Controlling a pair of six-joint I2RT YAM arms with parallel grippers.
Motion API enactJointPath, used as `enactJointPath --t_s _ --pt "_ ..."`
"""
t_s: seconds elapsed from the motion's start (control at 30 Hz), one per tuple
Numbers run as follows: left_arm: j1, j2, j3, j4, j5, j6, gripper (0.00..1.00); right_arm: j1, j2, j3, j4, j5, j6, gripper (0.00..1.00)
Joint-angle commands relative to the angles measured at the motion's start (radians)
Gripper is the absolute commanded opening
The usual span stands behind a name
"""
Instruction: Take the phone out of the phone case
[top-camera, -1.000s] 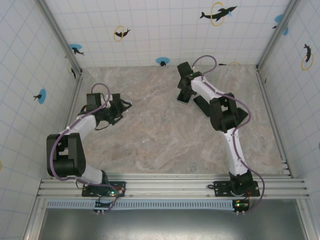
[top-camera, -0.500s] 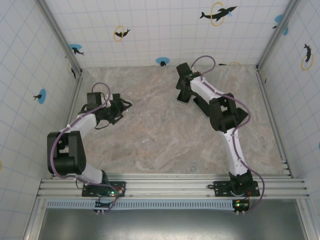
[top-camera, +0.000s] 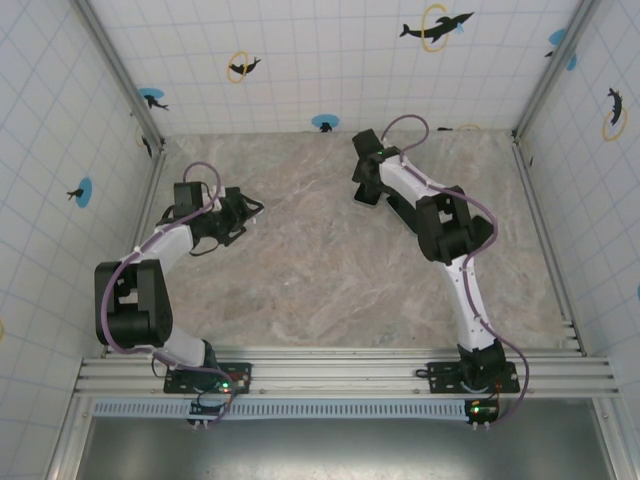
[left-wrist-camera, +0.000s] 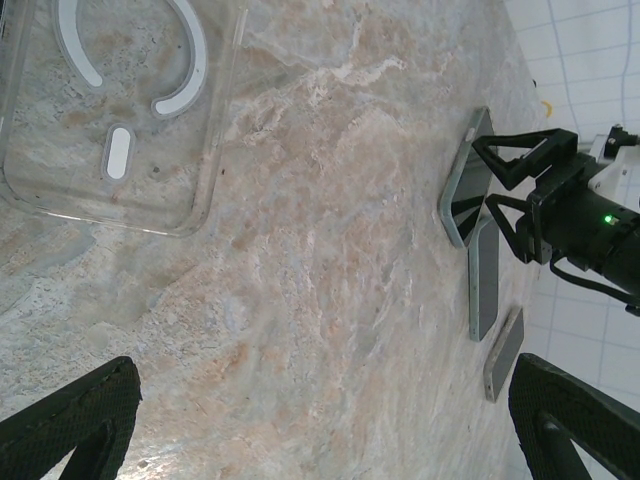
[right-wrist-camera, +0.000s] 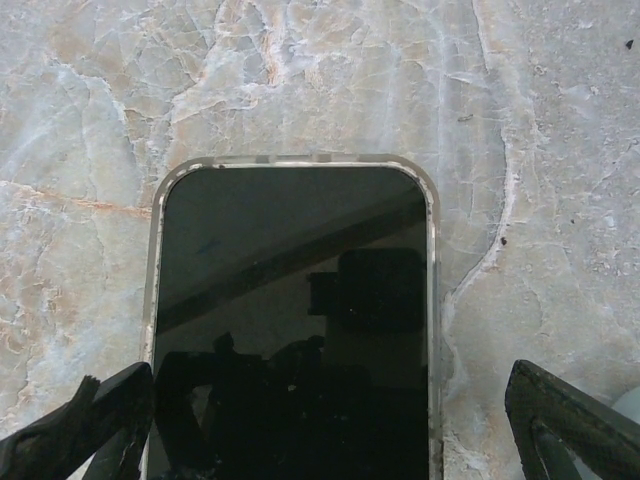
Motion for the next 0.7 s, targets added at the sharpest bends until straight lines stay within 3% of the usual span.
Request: enactJointPath --t_s 0.0,0.3,0.47,0.67 --pt "-0.007 0.009 0.024 -0.034 0.008 0.014 0.97 0.013 0.060 0.002 0.018 -0.031 0.011 0.93" --pt "-0.006 -0.005 0.027 -0.065 0.007 0.033 0.97 0.019 0.009 -0.067 0.151 -0.086 0.028 0.91" --pt "-0.008 -0.002 0.021 -0.065 0.007 0.035 0.97 0.027 0.082 0.029 0.011 -0.039 0.009 0.91" --pt "-0.007 0.006 0.030 -0.065 0.012 0.035 0.97 0.049 0.107 0.009 -0.035 0.058 -0.052 0.91"
